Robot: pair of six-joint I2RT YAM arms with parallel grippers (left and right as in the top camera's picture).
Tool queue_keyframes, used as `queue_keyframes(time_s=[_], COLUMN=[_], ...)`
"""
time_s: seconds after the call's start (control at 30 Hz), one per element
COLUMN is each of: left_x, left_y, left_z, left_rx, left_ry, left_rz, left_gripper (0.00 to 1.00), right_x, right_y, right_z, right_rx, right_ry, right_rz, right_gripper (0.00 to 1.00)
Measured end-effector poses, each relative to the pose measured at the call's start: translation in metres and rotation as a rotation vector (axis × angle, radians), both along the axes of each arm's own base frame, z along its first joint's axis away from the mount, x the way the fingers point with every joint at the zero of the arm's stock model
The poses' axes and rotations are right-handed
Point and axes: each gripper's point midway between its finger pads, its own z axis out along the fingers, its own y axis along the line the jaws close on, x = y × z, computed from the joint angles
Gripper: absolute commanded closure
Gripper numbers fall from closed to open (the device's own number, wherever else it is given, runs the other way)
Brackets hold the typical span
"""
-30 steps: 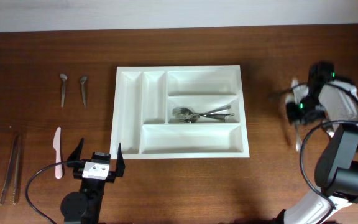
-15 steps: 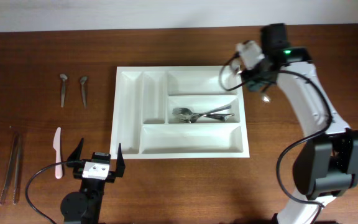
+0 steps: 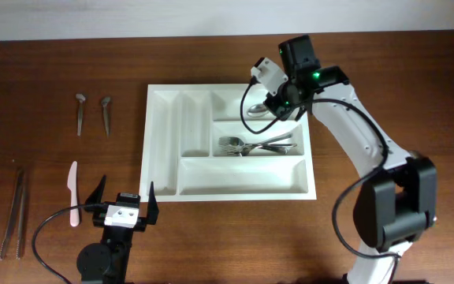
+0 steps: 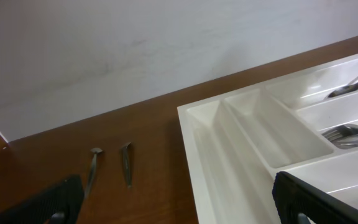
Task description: Pack container
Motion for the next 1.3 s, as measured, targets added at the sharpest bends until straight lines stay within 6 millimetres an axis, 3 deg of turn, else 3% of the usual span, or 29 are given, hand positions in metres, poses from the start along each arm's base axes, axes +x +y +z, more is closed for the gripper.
queue_keyframes(time_s=[0.27,0.57,0.7,0.97,1.3], left_x=[0.000,0.000,0.000,0.000,0.000], left_y=[0.000,0.000,0.000,0.000,0.000], left_z=[0.000,0.000,0.000,0.000,0.000], left_rx=[0.000,0.000,0.000,0.000,0.000], left_ry=[0.000,0.000,0.000,0.000,0.000], left_rz=[0.000,0.000,0.000,0.000,0.000], left_gripper=[0.01,0.01,0.01,0.01,0.01], right_x=[0.016,0.038,0.044,0.056,0.064], right_y=[-0.031,-0.116,-0.143,-0.137,-0.135], right_z=[-0.004,-0.002,-0.014,-0.055,-0.053], right_rx=[-0.066,-0.034,-0.006,0.032,0.058], right_ry=[-0.032,-0.055,-0.040,0.000,-0.026], right_rz=[-0.179,-0.485,-0.573,-0.601,-0.617], right_gripper=[0.72,0.73,0.74,0.78,0.80])
